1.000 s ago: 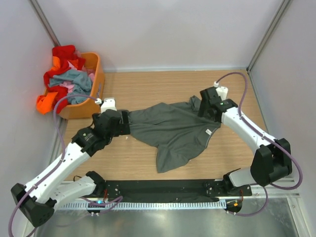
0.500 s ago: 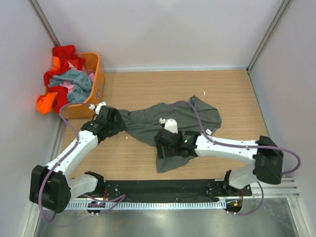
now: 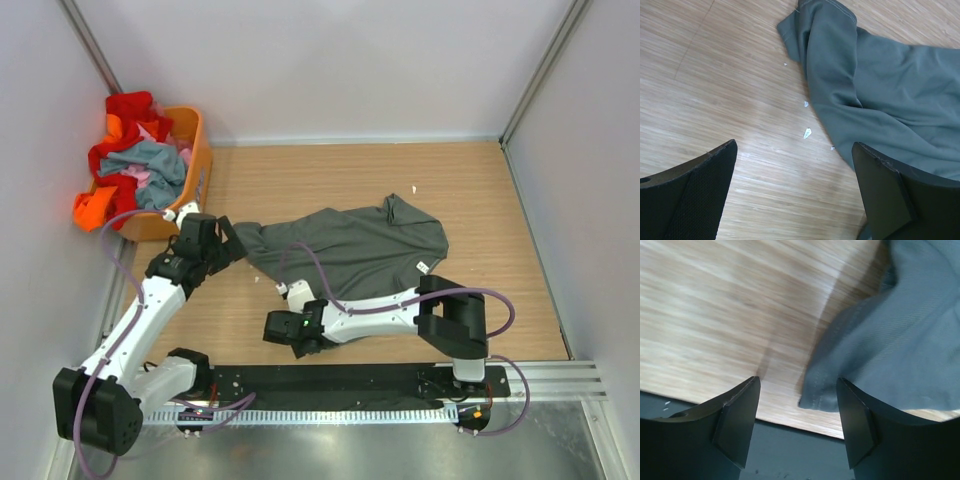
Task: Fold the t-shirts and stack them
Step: Flatten the tshirt out
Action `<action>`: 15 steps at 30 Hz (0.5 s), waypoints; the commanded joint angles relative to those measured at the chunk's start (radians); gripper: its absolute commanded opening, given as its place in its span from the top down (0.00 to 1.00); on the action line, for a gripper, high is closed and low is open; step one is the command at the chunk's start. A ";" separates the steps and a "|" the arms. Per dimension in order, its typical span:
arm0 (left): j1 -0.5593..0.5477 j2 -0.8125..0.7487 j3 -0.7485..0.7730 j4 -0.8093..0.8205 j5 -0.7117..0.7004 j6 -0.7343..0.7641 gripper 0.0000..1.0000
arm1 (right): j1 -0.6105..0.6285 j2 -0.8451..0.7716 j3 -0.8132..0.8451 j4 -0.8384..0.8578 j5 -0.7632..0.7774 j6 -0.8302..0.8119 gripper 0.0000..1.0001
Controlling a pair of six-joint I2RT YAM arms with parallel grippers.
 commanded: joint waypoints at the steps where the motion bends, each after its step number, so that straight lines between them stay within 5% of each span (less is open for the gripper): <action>1: 0.003 -0.011 0.010 -0.012 0.019 0.022 0.02 | -0.008 -0.025 -0.016 -0.062 0.071 0.086 0.33; 5: 0.005 -0.020 -0.003 0.003 0.021 0.016 0.02 | -0.008 -0.051 -0.083 -0.051 0.068 0.098 0.40; 12: 0.005 0.005 -0.016 0.017 0.022 0.007 0.04 | -0.008 -0.054 -0.160 0.036 0.025 0.080 0.88; 15: 0.005 0.000 -0.023 0.020 0.019 0.004 0.05 | -0.019 -0.092 -0.182 -0.014 0.076 0.086 0.99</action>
